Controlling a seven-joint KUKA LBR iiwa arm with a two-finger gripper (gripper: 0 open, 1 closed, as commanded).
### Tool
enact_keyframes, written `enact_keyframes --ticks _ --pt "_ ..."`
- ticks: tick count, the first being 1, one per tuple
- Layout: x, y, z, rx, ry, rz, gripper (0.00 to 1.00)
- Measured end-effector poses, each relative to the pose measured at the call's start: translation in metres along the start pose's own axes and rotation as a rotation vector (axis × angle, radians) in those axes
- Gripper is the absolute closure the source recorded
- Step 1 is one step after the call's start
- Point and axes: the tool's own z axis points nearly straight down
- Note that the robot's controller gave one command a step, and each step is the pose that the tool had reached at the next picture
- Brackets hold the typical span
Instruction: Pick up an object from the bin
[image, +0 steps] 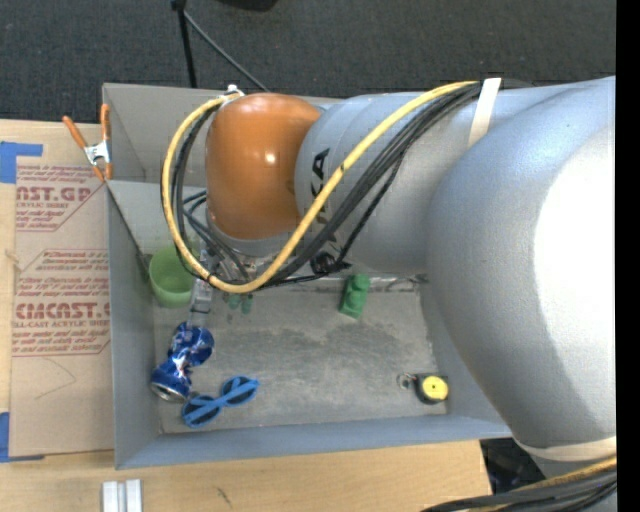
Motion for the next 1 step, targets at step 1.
enact_keyframes --ticks 1 --pt "0.002 -0.0013 0.0054 0.005 0.007 0.001 0.0"
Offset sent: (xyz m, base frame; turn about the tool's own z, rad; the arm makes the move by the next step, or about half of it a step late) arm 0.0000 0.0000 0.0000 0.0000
